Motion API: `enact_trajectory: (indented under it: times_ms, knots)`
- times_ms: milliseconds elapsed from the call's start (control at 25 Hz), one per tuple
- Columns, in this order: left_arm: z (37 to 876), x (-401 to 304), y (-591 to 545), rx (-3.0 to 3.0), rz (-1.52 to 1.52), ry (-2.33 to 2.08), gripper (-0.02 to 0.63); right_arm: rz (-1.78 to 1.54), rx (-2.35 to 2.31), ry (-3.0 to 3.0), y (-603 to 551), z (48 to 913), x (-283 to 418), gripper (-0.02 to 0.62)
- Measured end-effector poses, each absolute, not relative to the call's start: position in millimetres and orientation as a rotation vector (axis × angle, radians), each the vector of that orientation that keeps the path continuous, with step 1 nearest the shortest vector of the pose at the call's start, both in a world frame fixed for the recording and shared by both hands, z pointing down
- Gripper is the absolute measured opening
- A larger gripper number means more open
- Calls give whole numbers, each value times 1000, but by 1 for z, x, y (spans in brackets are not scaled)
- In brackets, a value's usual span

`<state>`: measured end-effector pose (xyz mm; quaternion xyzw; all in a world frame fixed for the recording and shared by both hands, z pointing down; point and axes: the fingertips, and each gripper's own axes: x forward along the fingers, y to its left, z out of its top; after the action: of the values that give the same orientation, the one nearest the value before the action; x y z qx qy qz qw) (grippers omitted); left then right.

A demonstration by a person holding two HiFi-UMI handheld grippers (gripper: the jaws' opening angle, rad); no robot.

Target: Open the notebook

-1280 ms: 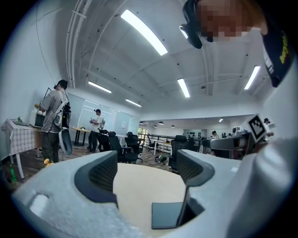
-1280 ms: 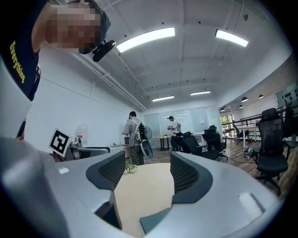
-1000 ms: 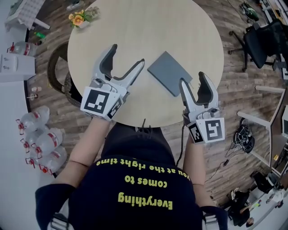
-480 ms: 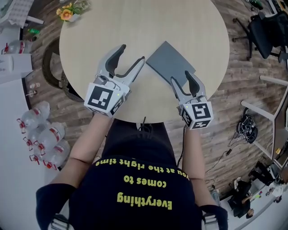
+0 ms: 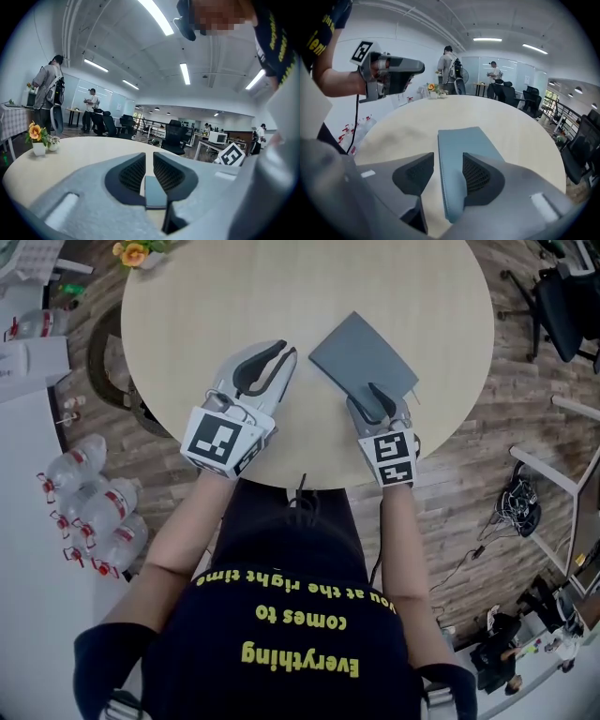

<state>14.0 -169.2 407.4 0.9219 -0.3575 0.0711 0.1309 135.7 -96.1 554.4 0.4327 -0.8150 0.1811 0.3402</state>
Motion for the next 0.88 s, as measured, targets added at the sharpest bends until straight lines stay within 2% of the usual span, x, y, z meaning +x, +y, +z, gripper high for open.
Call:
enact_trajectory:
  times_ms: [200, 880]
  knots:
    - [414, 14, -165, 2671, 225, -1028, 3, 383, 1038, -2052, -96, 574, 132, 206]
    - [424, 17, -159, 2665, 251, -988, 3, 212, 975, -1947, -100, 599, 132, 187]
